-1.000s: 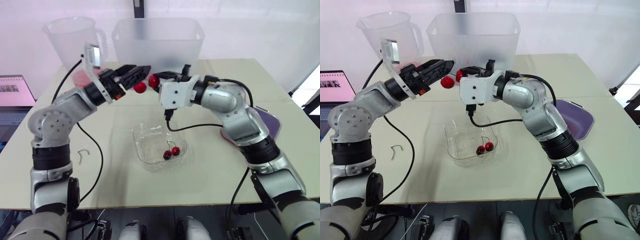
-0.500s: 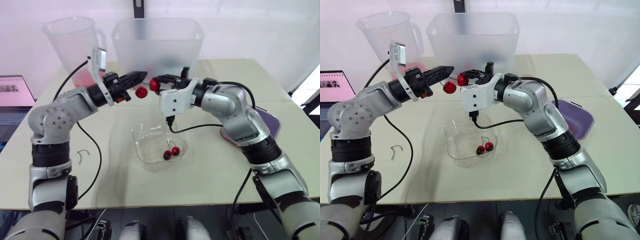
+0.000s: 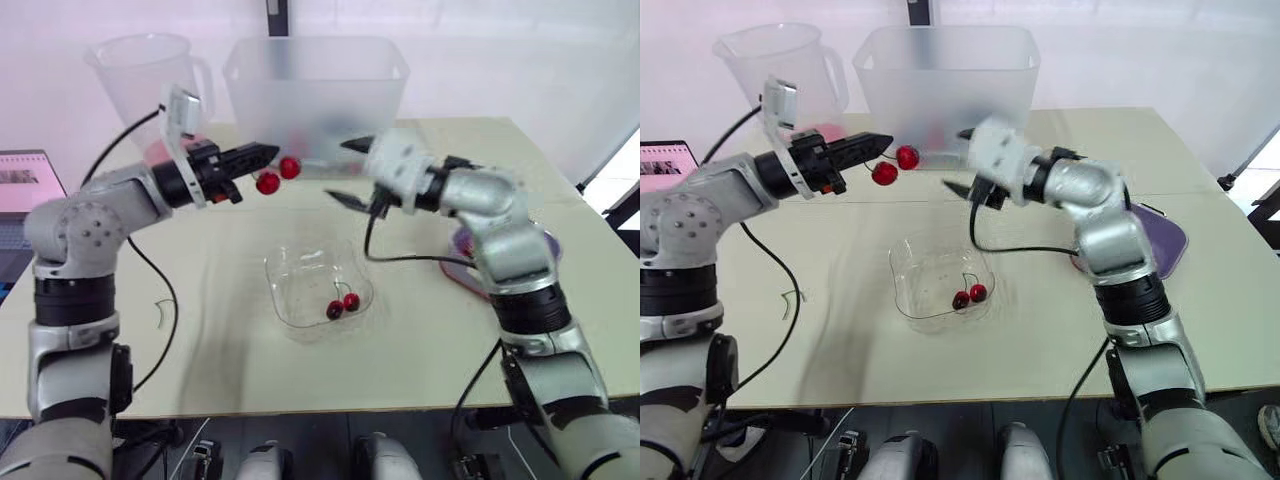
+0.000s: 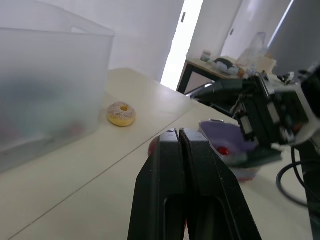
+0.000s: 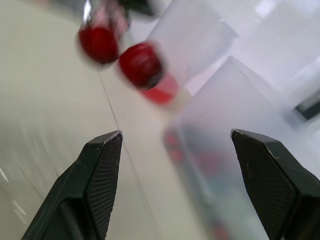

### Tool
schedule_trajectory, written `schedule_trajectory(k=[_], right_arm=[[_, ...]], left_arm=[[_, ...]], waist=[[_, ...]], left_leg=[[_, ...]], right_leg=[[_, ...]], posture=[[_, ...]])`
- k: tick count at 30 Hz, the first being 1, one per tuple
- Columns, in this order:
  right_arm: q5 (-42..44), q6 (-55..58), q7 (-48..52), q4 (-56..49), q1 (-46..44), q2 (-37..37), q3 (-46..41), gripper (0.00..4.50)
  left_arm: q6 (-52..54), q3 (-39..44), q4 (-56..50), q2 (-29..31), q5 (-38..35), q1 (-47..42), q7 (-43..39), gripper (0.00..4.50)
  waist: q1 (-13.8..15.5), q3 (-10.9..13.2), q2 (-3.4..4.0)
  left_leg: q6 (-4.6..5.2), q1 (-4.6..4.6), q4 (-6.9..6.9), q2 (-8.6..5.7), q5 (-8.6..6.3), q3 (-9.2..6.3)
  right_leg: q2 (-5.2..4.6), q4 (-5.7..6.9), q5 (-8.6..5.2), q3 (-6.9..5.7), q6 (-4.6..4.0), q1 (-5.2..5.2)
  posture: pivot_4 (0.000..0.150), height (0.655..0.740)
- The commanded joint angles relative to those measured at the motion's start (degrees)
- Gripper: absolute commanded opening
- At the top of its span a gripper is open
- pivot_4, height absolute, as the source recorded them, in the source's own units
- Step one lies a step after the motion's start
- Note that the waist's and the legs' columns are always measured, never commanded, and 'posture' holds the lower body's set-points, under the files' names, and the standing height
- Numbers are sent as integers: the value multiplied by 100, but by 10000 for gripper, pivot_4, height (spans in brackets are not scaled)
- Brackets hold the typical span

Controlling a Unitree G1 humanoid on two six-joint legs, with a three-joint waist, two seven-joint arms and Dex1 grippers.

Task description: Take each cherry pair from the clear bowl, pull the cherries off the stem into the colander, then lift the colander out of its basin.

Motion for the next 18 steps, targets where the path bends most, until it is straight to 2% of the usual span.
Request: schedule_trajectory(k=[1, 4, 8, 11, 18], right_arm=[[1460, 1364, 1055, 936, -926, -595, -881, 37472], [1430, 1198, 1793, 1145, -1051, -898, -279, 37472], [1414, 1052, 2643, 1113, -1196, -904, 482, 37472], [1154, 681, 2730, 1183, -1229, -703, 955, 37472], [968, 436, 2744, 1377, -1338, -482, 1277, 37472]], left_arm=[[104, -65, -175, 209, -31, -168, -476, 0], [205, -143, -220, 276, -47, -190, -730, 0], [369, -225, -358, 232, -136, -178, -972, 0], [546, -256, -540, 161, -294, -147, -1085, 0], [743, -263, -715, 99, -442, -148, -1125, 0]], waist=[[33, 2, 3], [17, -3, -5], [-51, -2, -3], [-25, -2, -3], [21, -1, -5]], left_leg=[[1, -2, 2, -2, 0, 1], [3, -1, -17, -2, -2, -12], [6, 4, -17, -2, -3, 8], [5, 3, -17, 2, -3, 5], [5, -4, -1, -4, -2, -1]], right_leg=[[-2, 2, 0, 0, 0, -1], [4, -15, -1, -15, 0, 13], [1, -3, 0, 6, 1, -1], [4, 4, -1, 6, 1, -7], [-3, -3, 0, 3, 1, -4]], posture=[[1500, 6886], [1500, 6886], [1500, 6886], [1500, 6886], [1500, 6886]])
